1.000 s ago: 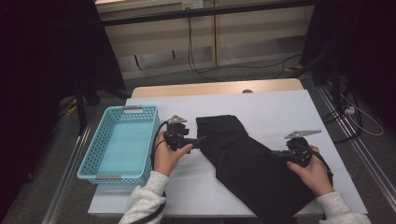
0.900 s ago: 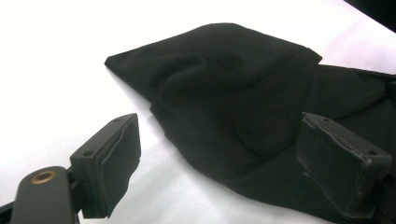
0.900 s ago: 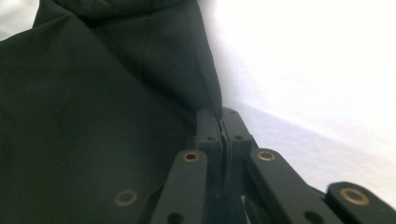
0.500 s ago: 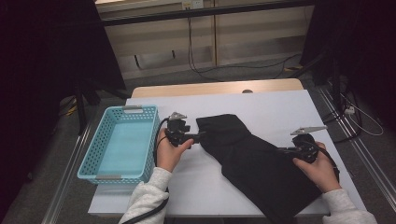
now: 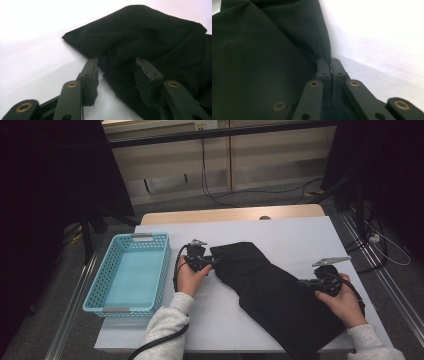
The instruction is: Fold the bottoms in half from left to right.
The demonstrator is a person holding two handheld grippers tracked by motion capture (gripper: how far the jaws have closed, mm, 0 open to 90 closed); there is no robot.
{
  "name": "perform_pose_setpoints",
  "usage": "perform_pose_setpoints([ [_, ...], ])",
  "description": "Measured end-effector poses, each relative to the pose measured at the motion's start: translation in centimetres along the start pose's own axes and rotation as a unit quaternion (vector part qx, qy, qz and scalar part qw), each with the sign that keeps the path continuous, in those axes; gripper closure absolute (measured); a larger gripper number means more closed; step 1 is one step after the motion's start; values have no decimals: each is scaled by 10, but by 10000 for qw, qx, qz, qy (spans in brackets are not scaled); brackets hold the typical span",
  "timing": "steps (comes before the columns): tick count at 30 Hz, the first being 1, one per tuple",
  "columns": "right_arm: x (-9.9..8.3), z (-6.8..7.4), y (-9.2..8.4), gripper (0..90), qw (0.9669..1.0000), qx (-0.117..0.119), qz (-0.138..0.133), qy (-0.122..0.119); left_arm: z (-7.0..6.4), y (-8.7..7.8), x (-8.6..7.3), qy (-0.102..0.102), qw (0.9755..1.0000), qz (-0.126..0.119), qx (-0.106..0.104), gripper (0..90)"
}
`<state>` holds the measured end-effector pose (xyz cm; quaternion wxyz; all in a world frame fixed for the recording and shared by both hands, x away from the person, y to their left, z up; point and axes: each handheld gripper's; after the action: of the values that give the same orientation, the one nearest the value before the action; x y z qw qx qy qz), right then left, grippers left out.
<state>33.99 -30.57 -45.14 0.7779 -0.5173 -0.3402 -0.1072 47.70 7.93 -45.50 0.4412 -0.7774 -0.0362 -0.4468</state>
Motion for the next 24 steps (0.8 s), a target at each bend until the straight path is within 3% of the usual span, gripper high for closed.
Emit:
perform_pose_setpoints([
  [3,0,1,0,882,10000,1,8,-12,-1,6,-1,-35,10000,33,11,573],
  [8,0,2,1,881,10000,9,1,-24,1,6,-2,-242,9997,58,-50,736],
  [14,3,6,3,881,10000,-5,26,-91,3,-8,1,-418,9990,161,25,848],
  [20,5,11,7,881,9998,65,55,-177,15,-33,-7,-572,9978,147,300,844],
  [24,9,16,11,881,9994,41,115,-308,20,-44,-12,-603,9966,17,553,714],
])
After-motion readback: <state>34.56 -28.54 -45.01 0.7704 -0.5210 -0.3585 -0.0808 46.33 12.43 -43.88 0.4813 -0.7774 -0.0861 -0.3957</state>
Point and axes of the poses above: each handheld gripper's, and its own axes: y roughly forward along the jaws, x roughly out of its top, z roughly to its left, and after that the axes turned 2 degrees about y, right-handed
